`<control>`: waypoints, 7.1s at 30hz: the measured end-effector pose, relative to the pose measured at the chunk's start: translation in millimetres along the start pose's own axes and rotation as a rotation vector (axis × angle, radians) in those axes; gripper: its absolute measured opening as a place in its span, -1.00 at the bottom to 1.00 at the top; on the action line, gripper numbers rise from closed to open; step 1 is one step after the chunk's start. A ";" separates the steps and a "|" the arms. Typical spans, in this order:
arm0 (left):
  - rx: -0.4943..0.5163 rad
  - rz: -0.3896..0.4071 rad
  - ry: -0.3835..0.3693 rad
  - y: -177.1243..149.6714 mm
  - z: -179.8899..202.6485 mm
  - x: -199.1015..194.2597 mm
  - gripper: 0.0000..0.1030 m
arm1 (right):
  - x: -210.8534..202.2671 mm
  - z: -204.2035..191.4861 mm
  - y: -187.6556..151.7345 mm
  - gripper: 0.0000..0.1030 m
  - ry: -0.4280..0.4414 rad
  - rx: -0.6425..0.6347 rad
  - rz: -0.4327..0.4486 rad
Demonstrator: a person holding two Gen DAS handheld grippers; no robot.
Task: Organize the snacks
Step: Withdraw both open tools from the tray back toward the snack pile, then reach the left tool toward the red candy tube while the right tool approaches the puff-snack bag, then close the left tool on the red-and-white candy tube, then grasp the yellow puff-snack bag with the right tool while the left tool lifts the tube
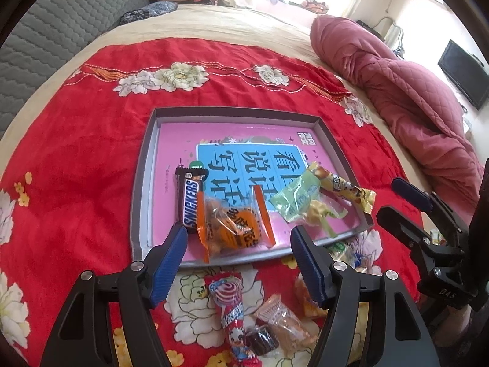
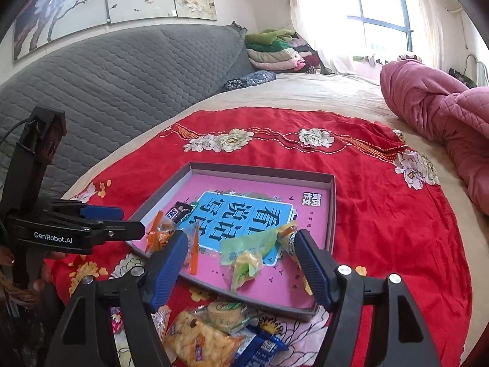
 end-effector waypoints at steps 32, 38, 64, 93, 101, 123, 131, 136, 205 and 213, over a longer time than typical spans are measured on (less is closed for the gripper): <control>0.006 -0.045 -0.015 -26.1 -10.4 -12.2 0.41 | -39.2 -15.6 -27.4 0.45 0.004 -0.025 -0.042; 0.009 -0.067 -0.015 -33.2 -13.1 -8.7 0.41 | -32.6 -32.5 -35.7 0.45 0.008 -0.105 -0.084; 0.012 -0.155 -0.019 -59.6 -19.3 10.6 0.42 | 1.2 -28.1 -72.2 0.45 0.059 -0.006 -0.284; -0.018 -0.257 -0.052 -81.7 -23.2 40.0 0.42 | 22.0 -35.9 -89.7 0.25 0.171 0.065 -0.381; -0.026 -0.268 -0.060 -83.7 -25.7 42.7 0.42 | 27.1 -45.6 -88.3 0.30 0.139 -0.044 -0.380; -0.034 -0.275 -0.073 -84.0 -27.6 43.3 0.42 | 14.4 -65.5 -99.0 0.33 0.056 -0.287 -0.393; -0.056 -0.269 -0.094 -84.8 -29.2 44.2 0.35 | 19.4 -72.2 -98.7 0.33 -0.056 -0.442 -0.355; -0.034 -0.274 -0.099 -85.9 -24.1 44.2 -0.03 | 26.0 -76.9 -103.0 0.37 -0.101 -0.539 -0.355; -0.101 -0.200 -0.164 -65.2 -30.2 22.2 -0.64 | 6.0 -54.9 -55.6 0.01 0.185 -0.214 -0.223; -0.118 -0.147 -0.168 -51.3 -31.2 5.5 -0.64 | -3.1 -38.2 -38.7 0.01 0.181 -0.116 -0.139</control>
Point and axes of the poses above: each gripper's, at about its wrist camera, not at the fingertips, and x roughly the way its jaws point, z to its right, y to its top, the point moved 5 cm from there along x, roughly the way its jaws point, and after that the axes turned 2 degrees about -x, right-handed, at the moved point
